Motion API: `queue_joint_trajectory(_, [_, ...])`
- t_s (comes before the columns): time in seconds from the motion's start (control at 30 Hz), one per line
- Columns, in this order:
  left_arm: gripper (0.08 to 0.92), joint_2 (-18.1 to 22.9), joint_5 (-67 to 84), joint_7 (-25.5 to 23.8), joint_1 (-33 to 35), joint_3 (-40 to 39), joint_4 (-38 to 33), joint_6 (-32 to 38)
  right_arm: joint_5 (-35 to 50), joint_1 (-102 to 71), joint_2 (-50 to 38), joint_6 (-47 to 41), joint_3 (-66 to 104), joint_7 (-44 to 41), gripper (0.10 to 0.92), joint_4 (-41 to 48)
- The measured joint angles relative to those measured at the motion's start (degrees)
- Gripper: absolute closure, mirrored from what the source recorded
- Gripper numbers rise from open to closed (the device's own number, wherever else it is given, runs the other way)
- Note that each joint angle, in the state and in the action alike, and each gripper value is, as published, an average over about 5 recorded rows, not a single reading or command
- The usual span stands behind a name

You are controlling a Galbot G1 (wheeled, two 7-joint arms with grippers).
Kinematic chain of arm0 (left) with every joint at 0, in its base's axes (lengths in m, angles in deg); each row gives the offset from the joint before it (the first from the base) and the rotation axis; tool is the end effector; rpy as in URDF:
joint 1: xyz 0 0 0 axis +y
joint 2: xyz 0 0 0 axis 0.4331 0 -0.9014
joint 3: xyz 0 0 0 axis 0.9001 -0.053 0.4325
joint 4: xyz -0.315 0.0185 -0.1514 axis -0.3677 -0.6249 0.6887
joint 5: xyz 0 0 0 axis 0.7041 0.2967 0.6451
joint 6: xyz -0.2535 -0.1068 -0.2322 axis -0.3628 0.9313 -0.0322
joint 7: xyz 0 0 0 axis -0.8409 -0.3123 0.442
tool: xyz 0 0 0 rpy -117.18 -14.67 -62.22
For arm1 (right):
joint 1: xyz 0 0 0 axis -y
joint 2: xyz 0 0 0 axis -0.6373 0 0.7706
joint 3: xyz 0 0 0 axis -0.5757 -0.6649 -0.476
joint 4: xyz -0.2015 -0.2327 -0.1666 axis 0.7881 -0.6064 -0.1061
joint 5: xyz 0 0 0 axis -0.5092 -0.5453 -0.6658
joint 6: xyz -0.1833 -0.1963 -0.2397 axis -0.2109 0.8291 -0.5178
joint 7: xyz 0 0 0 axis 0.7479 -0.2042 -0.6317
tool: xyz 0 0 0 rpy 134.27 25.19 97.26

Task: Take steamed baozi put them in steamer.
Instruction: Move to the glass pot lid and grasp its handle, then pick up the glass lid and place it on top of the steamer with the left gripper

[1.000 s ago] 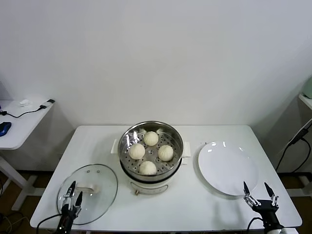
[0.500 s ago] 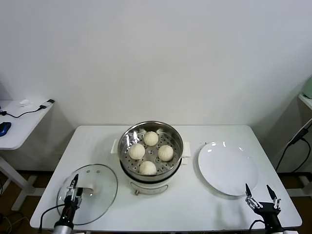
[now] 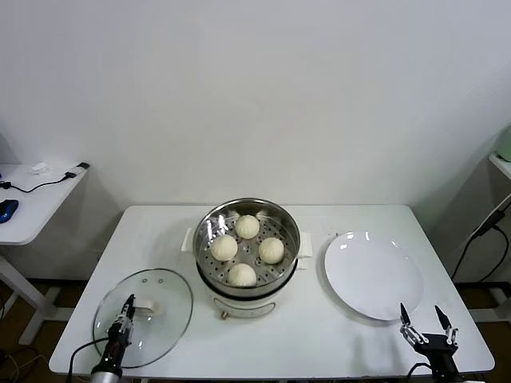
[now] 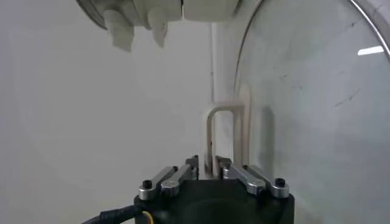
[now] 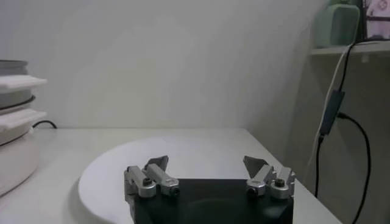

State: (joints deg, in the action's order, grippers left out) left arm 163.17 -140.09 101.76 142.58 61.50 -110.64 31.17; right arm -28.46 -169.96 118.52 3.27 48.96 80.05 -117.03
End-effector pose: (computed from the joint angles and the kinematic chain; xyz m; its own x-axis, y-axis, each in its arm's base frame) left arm 0.1519 0.1536 -0.4795 -0.9964 -0.0482 0.0699 0.0721 -0.0457 0.9964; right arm 0.1154 -0.1653 -0.3902 -0.9762 0.1075 0.1882 0.1040 0.9942 -0.0281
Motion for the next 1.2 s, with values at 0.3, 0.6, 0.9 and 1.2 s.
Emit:
queue_joint_trajectory(0.3, [0.862,0.3,1.4,-0.1,0.8,0.0,-1.8,-1.0,-0.8,-0.2,0.5,-0.1,-0.3,-0.3,0.203,-0.5])
queue_joint_trajectory(0.6, [0.862,-1.4,8.1,-5.1,3.9,1.2,-11.0,-5.4,-1.8,0.0,0.7,-0.7,-0.6,-0.3,0.203,-1.1])
queue_joint_trajectory(0.9, [0.862,-5.2,13.8,-14.7,4.9,2.1,-25.2,-16.2,-3.7,0.2,1.1,-2.0,-1.1,0.6,0.203,-2.2])
queue_joint_trajectory(1.2, [0.862,-9.2,13.4,-23.5,1.4,-2.7,-34.8,-26.6,-5.4,0.2,0.7,-2.8,-1.7,0.7,0.203,-3.4])
